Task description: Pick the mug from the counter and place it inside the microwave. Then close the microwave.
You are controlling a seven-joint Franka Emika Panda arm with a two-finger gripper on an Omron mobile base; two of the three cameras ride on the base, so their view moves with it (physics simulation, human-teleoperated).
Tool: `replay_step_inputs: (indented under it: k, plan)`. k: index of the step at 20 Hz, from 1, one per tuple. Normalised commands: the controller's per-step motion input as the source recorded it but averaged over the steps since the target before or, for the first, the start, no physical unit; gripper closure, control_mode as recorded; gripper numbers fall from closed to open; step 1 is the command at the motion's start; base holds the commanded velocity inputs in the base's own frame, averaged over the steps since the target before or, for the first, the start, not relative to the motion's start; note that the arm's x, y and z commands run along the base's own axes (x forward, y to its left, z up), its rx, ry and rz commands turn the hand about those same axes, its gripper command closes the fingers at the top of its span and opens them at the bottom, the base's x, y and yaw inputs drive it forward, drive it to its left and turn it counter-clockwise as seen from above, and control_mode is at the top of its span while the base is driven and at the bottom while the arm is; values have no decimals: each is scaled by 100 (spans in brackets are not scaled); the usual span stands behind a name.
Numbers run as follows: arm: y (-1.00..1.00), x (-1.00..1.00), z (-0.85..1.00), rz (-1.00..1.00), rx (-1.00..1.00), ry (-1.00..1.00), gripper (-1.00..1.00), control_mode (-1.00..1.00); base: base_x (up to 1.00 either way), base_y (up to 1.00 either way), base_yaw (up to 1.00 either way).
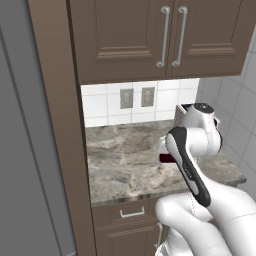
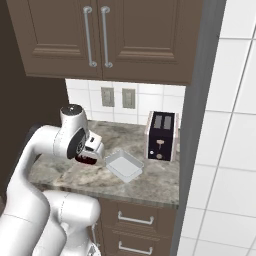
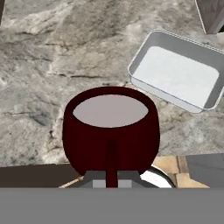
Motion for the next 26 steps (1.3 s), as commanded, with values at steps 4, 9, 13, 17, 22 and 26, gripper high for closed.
replay_step_inputs:
  k: [4, 9, 13, 17, 22, 26]
  plan:
    - [0, -54, 13, -2, 0, -27, 100, -100, 0, 0, 0]
    - [0, -52, 22, 0, 0, -26, 100, -100, 0, 0, 0]
    - [0, -43, 40, 0, 0, -10, 100, -100, 0, 0, 0]
    - [0, -31, 33, 0, 0, -1, 100, -100, 0, 0, 0]
    - [0, -11, 4, 0, 0, -1, 100, -100, 0, 0, 0]
    - [0, 0, 0, 0, 0, 0, 100, -100, 0, 0, 0]
